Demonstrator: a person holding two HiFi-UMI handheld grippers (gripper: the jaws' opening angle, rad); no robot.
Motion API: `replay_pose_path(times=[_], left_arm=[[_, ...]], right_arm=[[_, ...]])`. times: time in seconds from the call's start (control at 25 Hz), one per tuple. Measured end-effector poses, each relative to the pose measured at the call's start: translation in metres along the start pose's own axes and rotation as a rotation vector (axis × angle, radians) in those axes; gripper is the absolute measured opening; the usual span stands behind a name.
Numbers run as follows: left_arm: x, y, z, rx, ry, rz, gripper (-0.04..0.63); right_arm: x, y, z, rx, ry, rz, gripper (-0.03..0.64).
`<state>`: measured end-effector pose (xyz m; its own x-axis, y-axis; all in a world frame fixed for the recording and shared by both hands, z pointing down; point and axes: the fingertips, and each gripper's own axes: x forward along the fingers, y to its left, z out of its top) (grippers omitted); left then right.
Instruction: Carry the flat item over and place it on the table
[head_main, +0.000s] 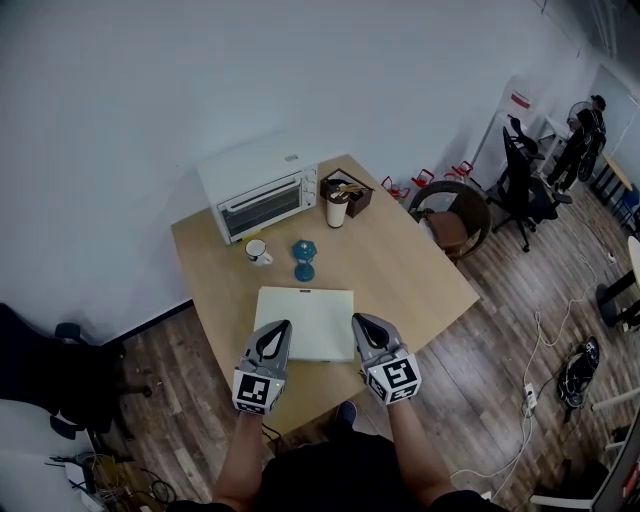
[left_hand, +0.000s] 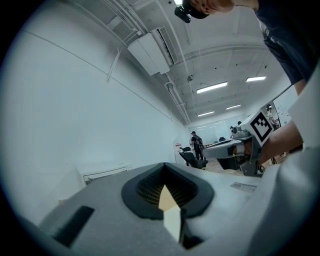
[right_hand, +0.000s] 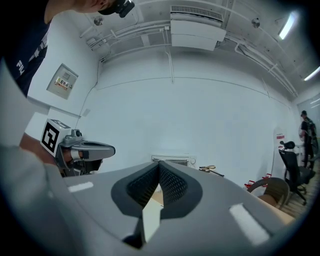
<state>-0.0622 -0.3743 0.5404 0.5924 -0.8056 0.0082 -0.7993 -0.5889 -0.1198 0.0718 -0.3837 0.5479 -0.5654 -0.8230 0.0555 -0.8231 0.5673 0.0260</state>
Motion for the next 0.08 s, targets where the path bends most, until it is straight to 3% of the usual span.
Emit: replay_pose_path(times=[0.08], left_arm=[[-0.0004, -0.0004, -0.0001, -0.008, -0.001, -0.002, -0.002]], right_arm=[[-0.0015, -0.0016, -0.0015, 0.009, 0.004, -0.001, 0.006]])
